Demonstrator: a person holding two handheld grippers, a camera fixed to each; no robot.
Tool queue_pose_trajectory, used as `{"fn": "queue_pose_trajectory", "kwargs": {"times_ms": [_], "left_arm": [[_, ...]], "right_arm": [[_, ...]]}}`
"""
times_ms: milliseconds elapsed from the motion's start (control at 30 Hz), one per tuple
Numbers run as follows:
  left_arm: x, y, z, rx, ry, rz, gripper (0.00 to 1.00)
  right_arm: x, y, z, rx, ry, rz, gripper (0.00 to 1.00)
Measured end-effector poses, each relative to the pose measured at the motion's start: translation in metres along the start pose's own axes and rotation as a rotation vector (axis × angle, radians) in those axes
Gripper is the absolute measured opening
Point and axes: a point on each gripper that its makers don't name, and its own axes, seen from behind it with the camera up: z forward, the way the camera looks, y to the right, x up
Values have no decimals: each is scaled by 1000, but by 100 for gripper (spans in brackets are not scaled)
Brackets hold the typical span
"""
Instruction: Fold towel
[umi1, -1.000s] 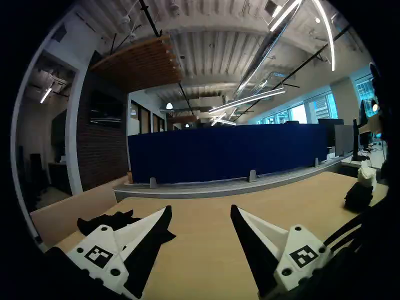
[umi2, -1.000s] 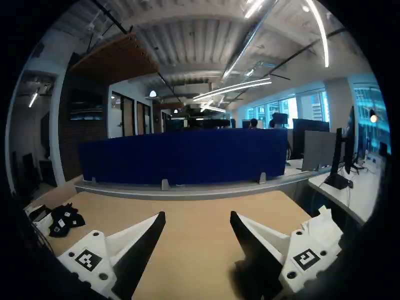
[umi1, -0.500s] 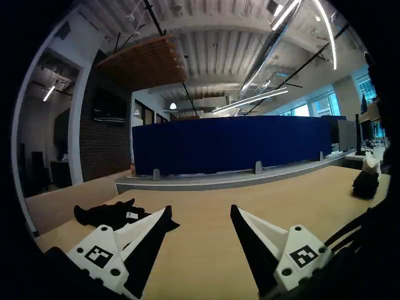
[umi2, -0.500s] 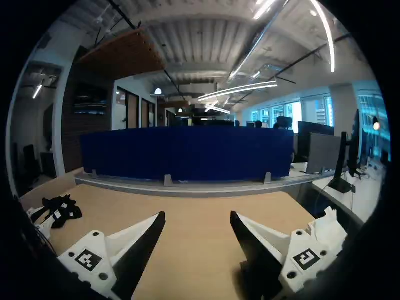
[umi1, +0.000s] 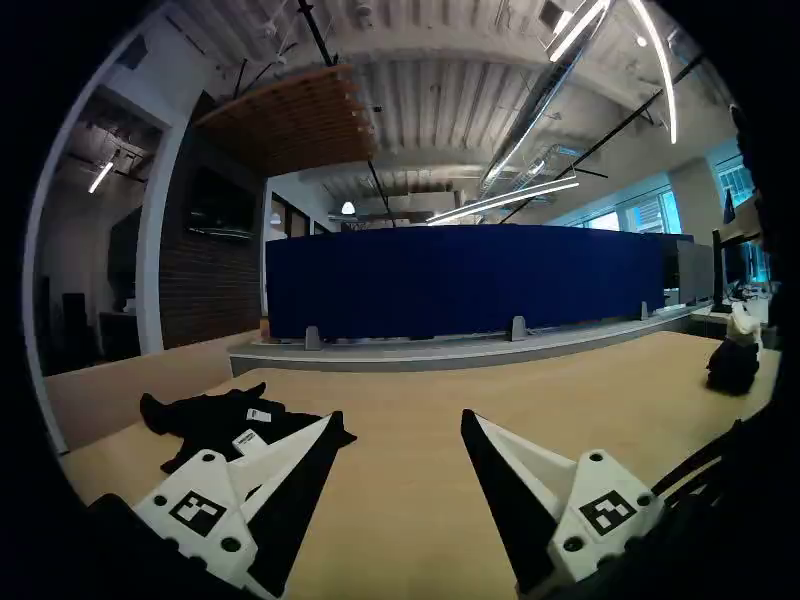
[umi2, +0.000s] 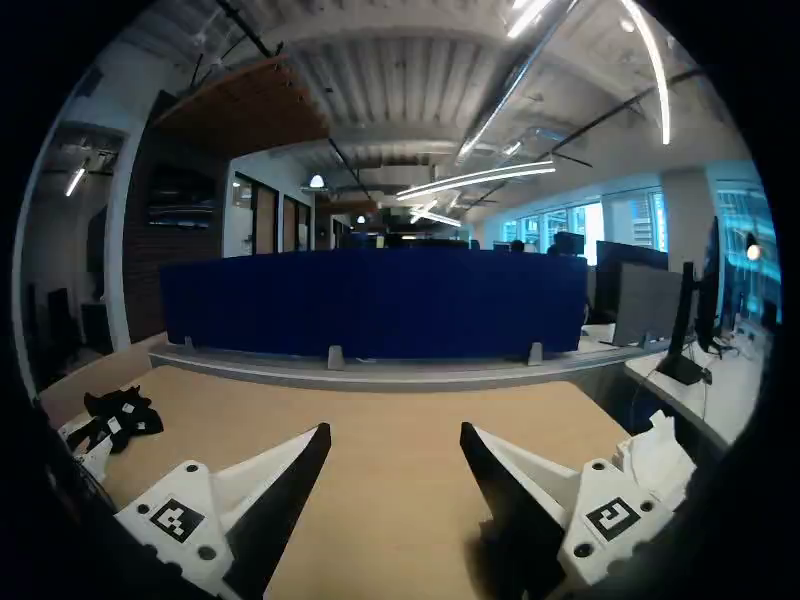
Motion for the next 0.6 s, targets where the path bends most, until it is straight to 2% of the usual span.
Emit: {"fn": "queue_pose_trajectory", "kwargs": {"times_ms": [367, 600], "left_arm": [[-4, -4, 1, 0, -2, -31, 86], [-2, -4, 0, 0, -3, -31, 87]], "right_arm": [[0, 7, -2, -7, 1, 7, 100], [8, 14, -2, -8, 18, 17, 100]]}}
